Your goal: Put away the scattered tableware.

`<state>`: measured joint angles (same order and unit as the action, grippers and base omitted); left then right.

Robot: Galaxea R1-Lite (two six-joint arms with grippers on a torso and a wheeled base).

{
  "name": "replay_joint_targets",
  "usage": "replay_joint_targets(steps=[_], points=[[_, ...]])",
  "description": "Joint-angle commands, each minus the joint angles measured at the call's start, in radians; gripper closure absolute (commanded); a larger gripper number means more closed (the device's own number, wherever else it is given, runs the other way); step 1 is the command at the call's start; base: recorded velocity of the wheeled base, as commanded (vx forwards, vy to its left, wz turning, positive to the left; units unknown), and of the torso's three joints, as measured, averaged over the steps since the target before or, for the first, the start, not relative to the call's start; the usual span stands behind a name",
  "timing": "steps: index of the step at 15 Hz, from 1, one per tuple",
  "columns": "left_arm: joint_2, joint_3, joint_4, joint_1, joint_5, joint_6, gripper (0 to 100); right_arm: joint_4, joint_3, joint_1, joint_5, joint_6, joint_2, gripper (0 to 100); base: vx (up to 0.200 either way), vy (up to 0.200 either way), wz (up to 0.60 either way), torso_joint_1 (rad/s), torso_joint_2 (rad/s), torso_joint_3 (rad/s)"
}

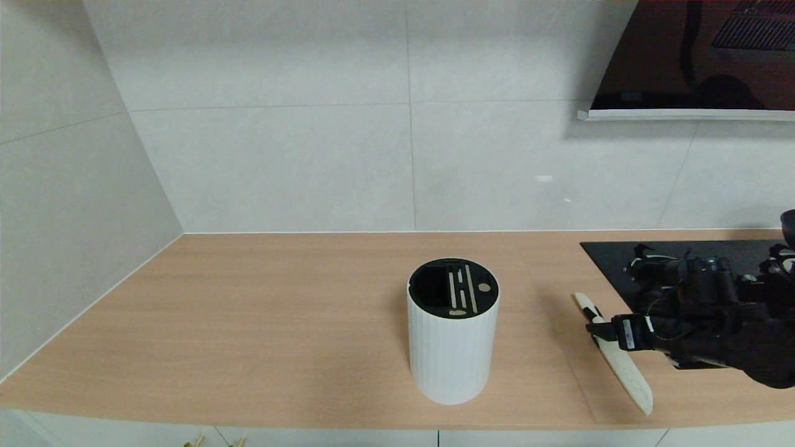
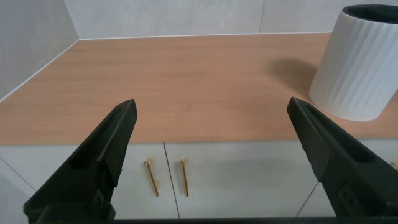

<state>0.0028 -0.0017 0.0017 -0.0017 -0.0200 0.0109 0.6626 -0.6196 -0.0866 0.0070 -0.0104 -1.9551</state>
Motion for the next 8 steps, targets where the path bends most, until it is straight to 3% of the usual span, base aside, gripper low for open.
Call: replay_joint_targets(steps=[1,5,8], points=[[0.0,0.0,0.0,0.0,0.0,0.0,0,0.032,-0.003,0.002,-0.007,0.0,-0.105,0,0.0,0.0,0.0,0.0,0.0,0.0],[0.0,0.0,0.0,0.0,0.0,0.0,0,0.195,-0.012,0.031,-0.028,0.0,-0.254,0,0.0,0.0,0.0,0.0,0.0,0.0],[0.0,0.0,0.0,0.0,0.0,0.0,0,0.21,-0.025,0.047,-0.033,0.0,-0.283,0,0.0,0.0,0.0,0.0,0.0,0.0]])
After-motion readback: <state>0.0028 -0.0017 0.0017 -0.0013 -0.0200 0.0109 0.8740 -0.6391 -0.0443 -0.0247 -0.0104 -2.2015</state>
